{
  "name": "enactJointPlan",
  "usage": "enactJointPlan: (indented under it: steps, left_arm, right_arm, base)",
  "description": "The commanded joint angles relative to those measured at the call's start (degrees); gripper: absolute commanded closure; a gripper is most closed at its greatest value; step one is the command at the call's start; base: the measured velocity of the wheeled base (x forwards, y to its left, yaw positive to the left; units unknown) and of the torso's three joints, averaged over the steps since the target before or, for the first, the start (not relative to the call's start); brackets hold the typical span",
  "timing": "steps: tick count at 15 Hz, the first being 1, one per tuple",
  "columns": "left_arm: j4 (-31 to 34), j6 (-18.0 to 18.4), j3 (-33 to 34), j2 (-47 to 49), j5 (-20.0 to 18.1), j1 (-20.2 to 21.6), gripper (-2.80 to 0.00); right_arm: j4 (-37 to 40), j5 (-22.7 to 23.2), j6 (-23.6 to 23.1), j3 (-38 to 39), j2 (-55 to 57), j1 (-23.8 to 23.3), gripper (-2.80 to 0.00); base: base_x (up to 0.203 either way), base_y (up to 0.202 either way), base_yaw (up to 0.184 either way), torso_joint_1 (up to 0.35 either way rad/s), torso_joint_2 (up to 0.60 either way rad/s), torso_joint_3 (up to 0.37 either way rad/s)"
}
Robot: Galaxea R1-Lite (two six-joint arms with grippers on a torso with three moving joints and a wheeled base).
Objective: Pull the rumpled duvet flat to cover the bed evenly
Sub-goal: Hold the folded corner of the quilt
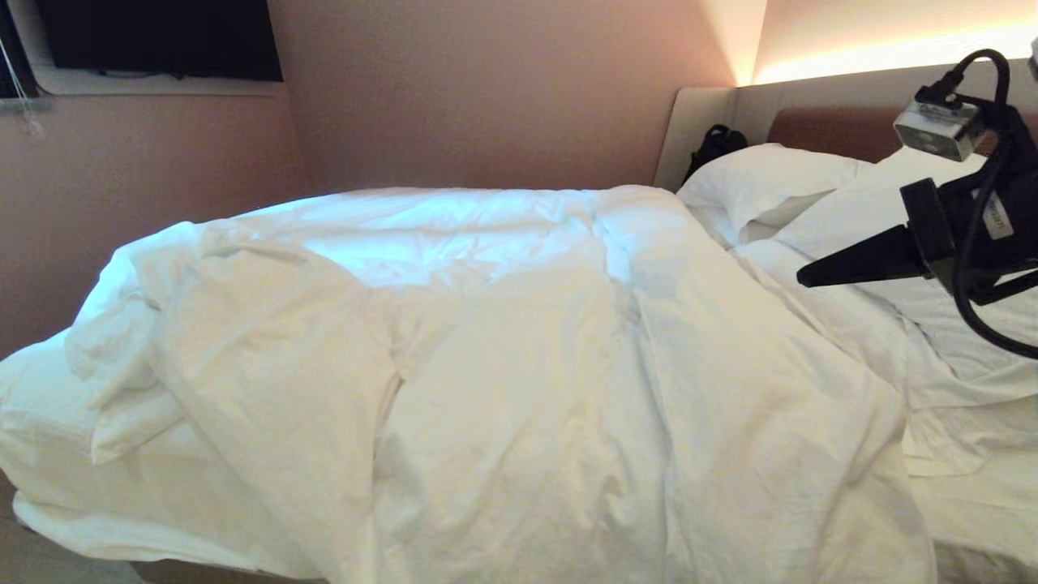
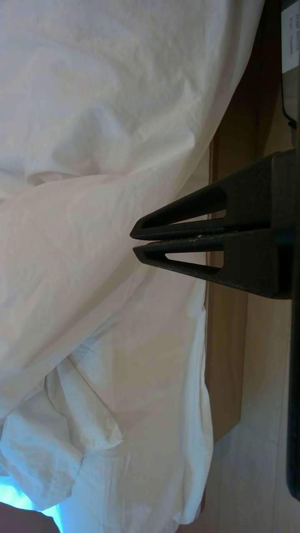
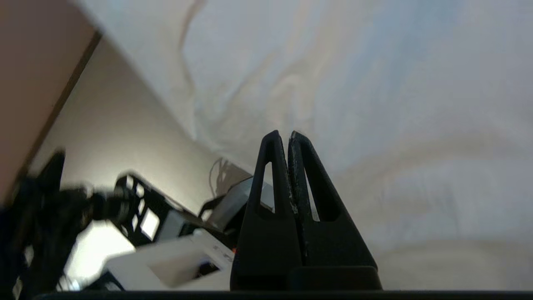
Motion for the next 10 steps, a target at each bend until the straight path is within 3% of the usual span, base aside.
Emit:
enactJointPlan:
  steps: [1,5,10]
  left_arm:
    - [0.0,0.0,0.0,0.0,0.0,0.1,0.00]
    - [0.0,0.0,0.0,0.1,0.0,0.0,0.00]
    - [0.0,0.0,0.0,0.1,0.0,0.1,0.00]
  right_arm:
    - [7.1,-22.9,15.2,0.8,-2.7,0.3,0.00]
    - [8.5,-31.3,17.9,9.2,-14.0,1.1,0.00]
    - [8.1,-33.4,18.5,20.3,-28.1,1.8,0.00]
  base:
    - [0.000,0.000,0.000,0.000,0.00,0.000]
    - [0.000,0.000,0.000,0.000,0.00,0.000]
    - [0.000,0.000,0.000,0.000,0.00,0.000]
